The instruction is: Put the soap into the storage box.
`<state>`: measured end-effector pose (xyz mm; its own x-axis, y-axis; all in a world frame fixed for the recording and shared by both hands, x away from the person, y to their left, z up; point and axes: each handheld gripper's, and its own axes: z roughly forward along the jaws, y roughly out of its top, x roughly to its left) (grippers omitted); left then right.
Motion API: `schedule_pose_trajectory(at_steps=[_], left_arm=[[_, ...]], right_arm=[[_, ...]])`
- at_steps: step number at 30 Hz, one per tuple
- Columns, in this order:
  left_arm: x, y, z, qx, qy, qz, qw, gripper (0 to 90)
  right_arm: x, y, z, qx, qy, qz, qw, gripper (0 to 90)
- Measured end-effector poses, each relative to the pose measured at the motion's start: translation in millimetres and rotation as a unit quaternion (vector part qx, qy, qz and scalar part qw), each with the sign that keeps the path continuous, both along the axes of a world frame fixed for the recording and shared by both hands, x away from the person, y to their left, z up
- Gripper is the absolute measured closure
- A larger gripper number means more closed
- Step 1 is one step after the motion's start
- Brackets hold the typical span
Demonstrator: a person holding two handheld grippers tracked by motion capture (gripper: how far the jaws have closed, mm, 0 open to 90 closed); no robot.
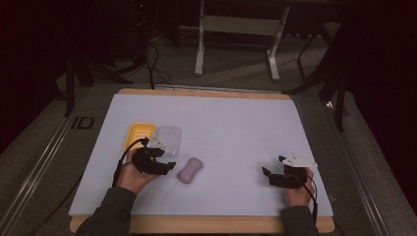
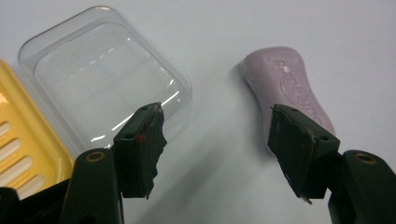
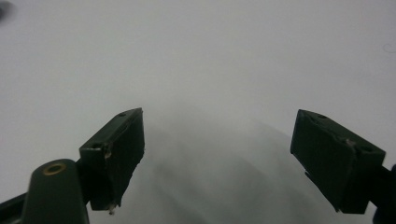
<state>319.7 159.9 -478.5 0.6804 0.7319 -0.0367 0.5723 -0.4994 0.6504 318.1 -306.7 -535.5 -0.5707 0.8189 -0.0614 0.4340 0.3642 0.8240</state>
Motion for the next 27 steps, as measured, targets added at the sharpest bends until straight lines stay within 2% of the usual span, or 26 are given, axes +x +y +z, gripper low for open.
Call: schedule_pose_trajectory(at_steps=[12,21,27], left_arm=[[9.0,-17.3,5.6,0.016,0.015,-0.013,0.9997,34.0],[10.7,-28.7,8.6,0.01,0.029,-0.018,0.9994,31.1],[13.3,-35.1,8.2,0.014,0.036,-0.019,0.9991,30.9]], right_arm=[[-0.6,-0.2,0.3,0.001,-0.002,0.001,1.0,17.3],[-0.6,-0.1,0.3,0.001,-0.002,0.002,1.0,17.3],[-0.6,-0.1,0.3,0.001,-0.001,0.002,1.0,17.3]])
